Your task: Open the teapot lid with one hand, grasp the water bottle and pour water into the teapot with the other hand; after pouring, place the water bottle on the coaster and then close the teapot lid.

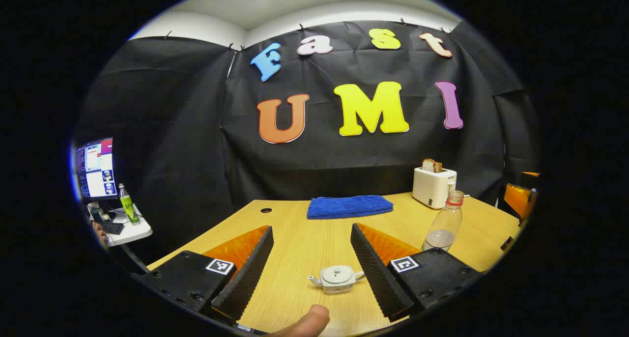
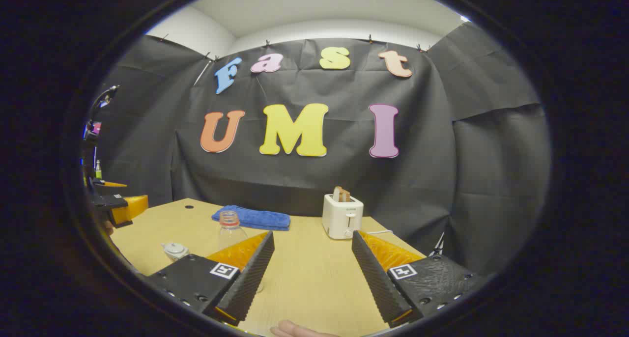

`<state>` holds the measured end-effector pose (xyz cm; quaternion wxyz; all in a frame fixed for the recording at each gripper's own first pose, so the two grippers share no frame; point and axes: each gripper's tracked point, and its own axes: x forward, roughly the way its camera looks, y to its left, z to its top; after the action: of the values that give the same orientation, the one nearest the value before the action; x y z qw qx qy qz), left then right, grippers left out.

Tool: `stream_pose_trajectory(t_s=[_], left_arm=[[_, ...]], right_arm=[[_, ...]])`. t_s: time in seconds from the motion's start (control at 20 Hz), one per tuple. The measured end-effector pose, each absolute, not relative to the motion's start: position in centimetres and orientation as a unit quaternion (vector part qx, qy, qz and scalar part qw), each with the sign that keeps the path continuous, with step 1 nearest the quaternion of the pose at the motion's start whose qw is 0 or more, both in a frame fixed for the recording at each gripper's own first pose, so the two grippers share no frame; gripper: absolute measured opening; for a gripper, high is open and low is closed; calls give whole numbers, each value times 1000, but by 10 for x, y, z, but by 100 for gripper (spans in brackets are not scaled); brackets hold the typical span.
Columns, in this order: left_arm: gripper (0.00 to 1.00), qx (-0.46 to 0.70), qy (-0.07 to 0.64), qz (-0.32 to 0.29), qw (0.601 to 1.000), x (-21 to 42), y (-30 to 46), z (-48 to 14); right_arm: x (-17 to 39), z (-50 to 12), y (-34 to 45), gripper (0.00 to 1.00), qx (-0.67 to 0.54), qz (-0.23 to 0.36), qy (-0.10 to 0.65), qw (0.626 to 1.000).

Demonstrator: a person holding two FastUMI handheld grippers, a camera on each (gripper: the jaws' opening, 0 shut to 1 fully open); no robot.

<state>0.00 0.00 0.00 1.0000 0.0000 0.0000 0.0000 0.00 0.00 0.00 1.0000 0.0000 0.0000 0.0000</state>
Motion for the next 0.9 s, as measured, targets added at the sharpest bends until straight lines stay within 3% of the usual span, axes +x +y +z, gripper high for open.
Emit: stream_pose_trajectory(t_s=[0.9], left_arm=[[99, 4, 10, -4, 1000, 6, -4, -8]], right_arm=[[2, -3, 4, 97, -12, 0, 3, 1000]])
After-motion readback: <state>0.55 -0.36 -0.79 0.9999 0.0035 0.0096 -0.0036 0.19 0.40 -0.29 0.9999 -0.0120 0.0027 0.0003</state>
